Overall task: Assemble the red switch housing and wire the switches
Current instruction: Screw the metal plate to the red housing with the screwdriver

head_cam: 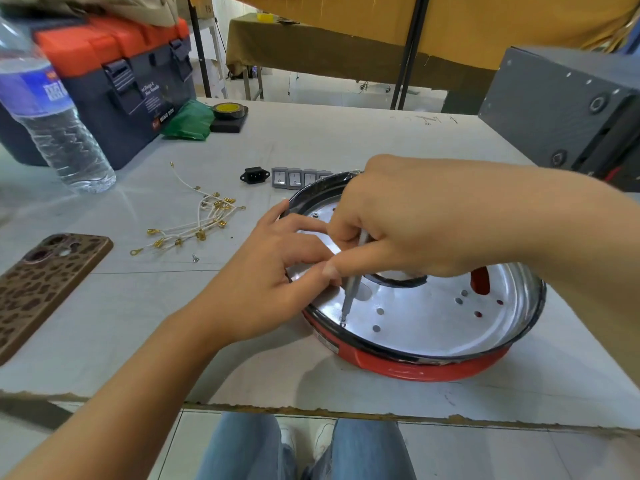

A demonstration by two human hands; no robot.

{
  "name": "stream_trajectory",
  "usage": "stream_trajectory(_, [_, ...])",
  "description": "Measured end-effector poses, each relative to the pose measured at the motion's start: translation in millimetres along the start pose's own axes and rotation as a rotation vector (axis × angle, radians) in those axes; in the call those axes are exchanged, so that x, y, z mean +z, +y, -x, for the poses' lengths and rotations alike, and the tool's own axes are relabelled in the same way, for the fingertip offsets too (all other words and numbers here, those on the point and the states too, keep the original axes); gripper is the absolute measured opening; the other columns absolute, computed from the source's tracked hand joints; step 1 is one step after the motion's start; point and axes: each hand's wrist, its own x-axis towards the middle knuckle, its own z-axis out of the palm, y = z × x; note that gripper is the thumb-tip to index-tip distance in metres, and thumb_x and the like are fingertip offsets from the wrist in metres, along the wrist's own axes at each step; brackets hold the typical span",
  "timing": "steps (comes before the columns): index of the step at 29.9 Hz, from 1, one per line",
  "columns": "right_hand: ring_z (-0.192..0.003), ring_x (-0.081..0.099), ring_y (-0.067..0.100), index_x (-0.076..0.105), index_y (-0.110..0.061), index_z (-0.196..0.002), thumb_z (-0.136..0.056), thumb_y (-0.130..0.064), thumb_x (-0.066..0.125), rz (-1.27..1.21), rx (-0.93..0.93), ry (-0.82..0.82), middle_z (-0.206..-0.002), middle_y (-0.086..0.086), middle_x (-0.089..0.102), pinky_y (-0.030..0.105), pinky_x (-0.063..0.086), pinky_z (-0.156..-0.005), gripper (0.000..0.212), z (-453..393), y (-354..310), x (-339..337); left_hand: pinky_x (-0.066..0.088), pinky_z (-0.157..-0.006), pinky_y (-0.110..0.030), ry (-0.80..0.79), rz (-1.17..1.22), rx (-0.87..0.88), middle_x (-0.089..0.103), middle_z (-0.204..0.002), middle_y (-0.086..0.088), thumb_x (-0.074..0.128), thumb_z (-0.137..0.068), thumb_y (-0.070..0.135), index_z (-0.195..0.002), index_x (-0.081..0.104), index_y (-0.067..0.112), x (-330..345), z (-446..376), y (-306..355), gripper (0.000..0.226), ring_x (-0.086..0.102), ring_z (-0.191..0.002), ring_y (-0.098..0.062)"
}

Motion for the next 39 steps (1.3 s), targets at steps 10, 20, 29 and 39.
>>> stream_trajectory(10, [-0.064, 0.056, -0.007, 0.063, -0.029, -0.077, -0.079, -0.040, 0.065, -0.208, -0.043, -0.138, -0.057, -0.012, 0.063, 0.006, 0.040, -0.065, 0.011, 3, 0, -3, 0.033, -0.103, -0.053, 0.081, 0.090, -0.005, 0.069, -0.088, 0.008, 0.042, -0.081, 0.031, -0.069, 0.066, 0.033, 2, -1, 5, 0.027, 0.054, -0.103, -0.009])
stream_trajectory(20, [-0.052, 0.062, 0.001, 0.068, -0.020, -0.075, -0.081, -0.024, 0.071, -0.269, -0.019, -0.177, -0.057, -0.008, 0.067, 0.007, 0.044, -0.052, 0.008, 2, 2, -8, 0.034, -0.101, -0.056, 0.051, 0.049, 0.000, 0.068, -0.091, 0.005, 0.045, -0.087, 0.027, -0.071, 0.069, 0.021, 3, 0, 1, 0.029, 0.054, -0.101, -0.015])
stream_trajectory(29, [-0.046, 0.053, -0.008, 0.063, -0.029, -0.069, -0.073, -0.046, 0.067, -0.040, -0.011, -0.001, -0.054, -0.016, 0.062, -0.004, 0.033, -0.049, 0.018, -4, 8, 9, 0.031, -0.105, -0.049, 0.019, 0.006, -0.035, 0.069, -0.087, 0.011, 0.042, -0.092, 0.028, -0.085, 0.075, 0.018, 2, -1, 0, 0.035, 0.050, -0.105, -0.004])
stream_trajectory(39, [-0.061, 0.067, 0.005, 0.072, -0.028, -0.083, -0.068, -0.043, 0.065, -0.197, -0.010, -0.067, -0.069, -0.011, 0.071, 0.023, 0.051, -0.054, 0.022, -2, 10, 11, 0.034, -0.101, -0.054, 0.013, 0.045, -0.009, 0.067, -0.089, 0.008, 0.036, -0.086, 0.032, -0.075, 0.072, 0.025, 1, -1, 4, 0.038, 0.053, -0.100, -0.015])
